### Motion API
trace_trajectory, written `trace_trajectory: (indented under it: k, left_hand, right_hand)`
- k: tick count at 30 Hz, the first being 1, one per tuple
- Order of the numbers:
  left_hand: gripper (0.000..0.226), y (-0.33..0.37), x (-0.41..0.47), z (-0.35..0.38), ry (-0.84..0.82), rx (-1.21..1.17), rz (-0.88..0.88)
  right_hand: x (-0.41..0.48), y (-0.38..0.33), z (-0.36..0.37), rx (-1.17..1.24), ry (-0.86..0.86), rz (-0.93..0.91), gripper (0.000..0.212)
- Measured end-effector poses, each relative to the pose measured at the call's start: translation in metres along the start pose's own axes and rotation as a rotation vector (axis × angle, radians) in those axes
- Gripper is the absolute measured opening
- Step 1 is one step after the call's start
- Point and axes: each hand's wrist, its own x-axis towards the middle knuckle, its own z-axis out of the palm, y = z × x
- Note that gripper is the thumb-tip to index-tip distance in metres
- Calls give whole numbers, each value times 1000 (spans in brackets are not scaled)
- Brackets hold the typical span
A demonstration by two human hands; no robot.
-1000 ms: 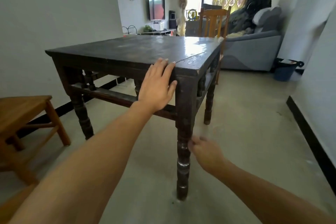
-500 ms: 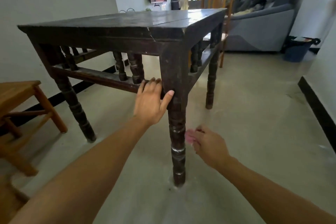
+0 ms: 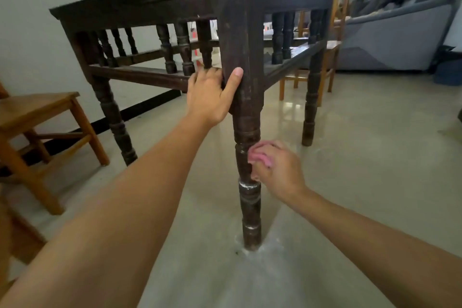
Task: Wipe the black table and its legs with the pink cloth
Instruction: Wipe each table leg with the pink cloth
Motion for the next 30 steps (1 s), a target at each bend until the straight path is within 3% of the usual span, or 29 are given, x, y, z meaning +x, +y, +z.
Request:
trace_trajectory:
  k: [3,9,12,16,21,25,28,30]
  left_hand:
    - [57,7,-7,-3,-16,-22,-49]
    - [60,-1,-2,-8,-68,9,-3]
    - [61,-4,-2,-5,-69,-8,15]
    - [64,-5,-2,-1,-71,-3,10]
    - [57,-14,-7,6,-12,15,55]
    - [49,-19,-11,3,-33,13,113]
    - [48,-22,-10,0,-53,3,128]
    - [47,-24,-10,-1,-64,0,142]
  right_hand:
    - [-31,-23,19,-128,-219,-238,22]
    - [-9,-34,17,-334,-126,-293,24]
    - [0,-19,-12,-377,-100,-114,26]
    - [-6,14,-65,-478,67,144,27]
    - [-3,-22,-30,-517,9,-124,29]
    - [-3,-36,16,-418,-70,-202,25]
    - [-5,-39,43,-500,-200,-298,28]
    - [-3,-38,40,-536,-192,-286,31]
